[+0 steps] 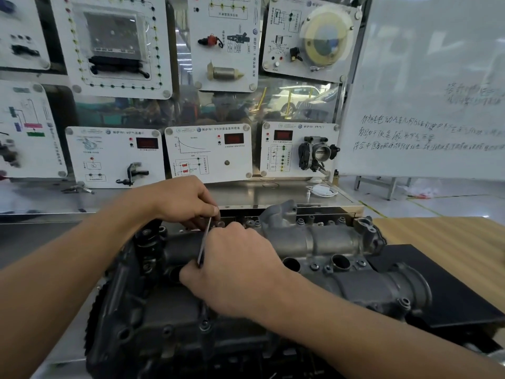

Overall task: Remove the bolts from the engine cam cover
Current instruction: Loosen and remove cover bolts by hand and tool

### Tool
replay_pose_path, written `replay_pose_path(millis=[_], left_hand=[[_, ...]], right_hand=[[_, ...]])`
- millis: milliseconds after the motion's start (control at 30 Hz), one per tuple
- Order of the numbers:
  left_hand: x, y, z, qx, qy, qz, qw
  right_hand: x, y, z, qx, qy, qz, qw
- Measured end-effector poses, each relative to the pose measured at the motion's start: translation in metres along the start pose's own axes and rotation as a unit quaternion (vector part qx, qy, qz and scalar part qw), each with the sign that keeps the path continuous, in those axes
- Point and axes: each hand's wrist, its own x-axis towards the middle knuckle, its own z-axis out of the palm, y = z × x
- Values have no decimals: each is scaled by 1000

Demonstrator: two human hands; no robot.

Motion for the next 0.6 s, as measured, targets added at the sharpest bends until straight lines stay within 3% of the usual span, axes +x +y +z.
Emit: replay_pose_path(millis=[233, 600], left_hand=[[2, -1, 5, 13, 26, 19, 999], [6, -3, 8, 4, 48, 20, 999]], right_hand=[[-7, 1, 0, -35, -3, -56, 998], [-8, 6, 5, -26, 34, -60, 997]])
